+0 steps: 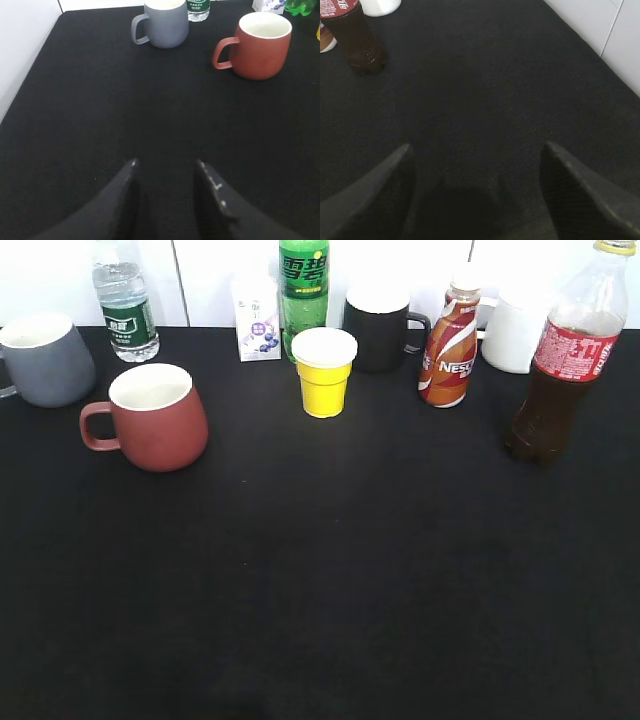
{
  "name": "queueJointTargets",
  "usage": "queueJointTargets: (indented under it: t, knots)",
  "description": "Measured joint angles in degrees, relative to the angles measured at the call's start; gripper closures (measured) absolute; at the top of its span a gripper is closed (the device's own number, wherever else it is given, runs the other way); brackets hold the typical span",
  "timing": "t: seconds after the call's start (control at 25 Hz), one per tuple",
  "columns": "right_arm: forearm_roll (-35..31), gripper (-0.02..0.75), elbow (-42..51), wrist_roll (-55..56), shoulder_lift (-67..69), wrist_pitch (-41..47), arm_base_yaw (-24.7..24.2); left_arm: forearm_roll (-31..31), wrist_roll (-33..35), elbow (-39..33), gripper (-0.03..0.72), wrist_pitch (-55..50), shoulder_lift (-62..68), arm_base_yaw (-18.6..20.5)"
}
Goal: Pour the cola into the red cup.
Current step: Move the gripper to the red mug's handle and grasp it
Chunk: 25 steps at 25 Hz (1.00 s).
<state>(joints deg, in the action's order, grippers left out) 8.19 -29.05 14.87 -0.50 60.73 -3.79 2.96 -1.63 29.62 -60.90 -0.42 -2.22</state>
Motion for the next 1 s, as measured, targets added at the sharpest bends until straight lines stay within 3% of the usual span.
queueJointTargets:
  t: [0.44, 0.52, 0.56, 0.6, 0.8, 0.88, 1.0]
  knots:
    - [0.0, 0.153, 0.0, 0.0, 0.0, 0.0, 0.0, 0.0, 0.0, 0.0, 0.397, 0.2, 0.1, 0.0]
    - [0.0, 0.153, 0.0, 0.0, 0.0, 0.0, 0.0, 0.0, 0.0, 0.9, 0.247, 2.6, 3.1, 0.0]
    - [0.0, 0.153, 0.0, 0.0, 0.0, 0.0, 0.0, 0.0, 0.0, 1.7, 0.149, 6.8, 5.6, 0.0]
    - [0.0, 0.153, 0.0, 0.0, 0.0, 0.0, 0.0, 0.0, 0.0, 2.1, 0.109, 12.6, 9.3, 0.0]
    - [0.0, 0.153, 0.0, 0.0, 0.0, 0.0, 0.0, -0.6, 0.1, 2.6, 0.111, 49.5, 31.5, 0.0]
    - [0.0, 0.153, 0.0, 0.0, 0.0, 0.0, 0.0, -1.6, 0.1, 1.8, 0.132, 59.8, 39.6, -0.5]
    - [0.0, 0.153, 0.0, 0.0, 0.0, 0.0, 0.0, -3.0, 0.1, -6.9, 0.136, 75.6, 49.7, -4.8]
